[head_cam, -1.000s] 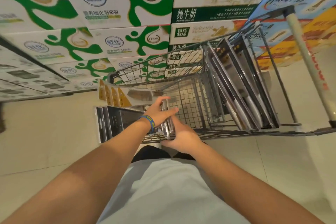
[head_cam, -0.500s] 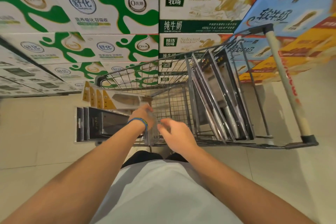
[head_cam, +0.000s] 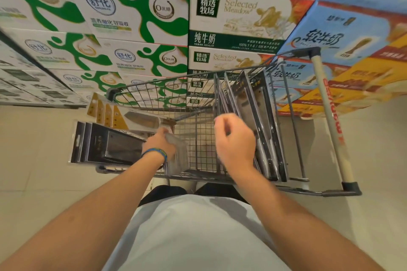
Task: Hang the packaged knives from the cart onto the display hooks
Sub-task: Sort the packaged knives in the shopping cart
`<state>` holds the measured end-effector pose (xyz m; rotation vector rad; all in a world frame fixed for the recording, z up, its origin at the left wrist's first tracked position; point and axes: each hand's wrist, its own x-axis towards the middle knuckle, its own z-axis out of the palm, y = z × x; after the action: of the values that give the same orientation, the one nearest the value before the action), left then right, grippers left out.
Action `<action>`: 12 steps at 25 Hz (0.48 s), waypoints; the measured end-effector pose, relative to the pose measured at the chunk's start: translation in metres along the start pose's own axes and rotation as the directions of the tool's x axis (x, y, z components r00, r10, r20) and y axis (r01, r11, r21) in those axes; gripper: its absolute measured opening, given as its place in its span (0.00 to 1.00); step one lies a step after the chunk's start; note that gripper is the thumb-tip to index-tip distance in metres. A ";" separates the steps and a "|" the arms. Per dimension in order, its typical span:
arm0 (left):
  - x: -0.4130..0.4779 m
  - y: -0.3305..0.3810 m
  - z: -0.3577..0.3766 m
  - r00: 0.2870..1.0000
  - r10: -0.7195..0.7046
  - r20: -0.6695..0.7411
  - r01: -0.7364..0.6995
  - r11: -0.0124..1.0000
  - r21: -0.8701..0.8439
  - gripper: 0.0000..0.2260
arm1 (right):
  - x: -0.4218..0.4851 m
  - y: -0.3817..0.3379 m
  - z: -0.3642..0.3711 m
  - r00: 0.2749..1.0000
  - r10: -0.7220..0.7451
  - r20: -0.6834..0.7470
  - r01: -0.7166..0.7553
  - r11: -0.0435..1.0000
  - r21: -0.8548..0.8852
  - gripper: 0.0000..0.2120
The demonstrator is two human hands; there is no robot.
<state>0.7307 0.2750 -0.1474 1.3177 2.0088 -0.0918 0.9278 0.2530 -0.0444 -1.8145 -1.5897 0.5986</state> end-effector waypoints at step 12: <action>-0.018 -0.019 0.013 0.985 -0.151 -0.089 0.140 0.984 -0.113 0.23 | 0.090 0.094 0.029 0.815 0.446 0.370 -0.193 0.811 -0.552 0.47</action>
<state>0.7261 0.2464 -0.1516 1.1268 2.1600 0.0122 0.9873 0.3407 -0.1253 -2.5151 -1.8877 0.9367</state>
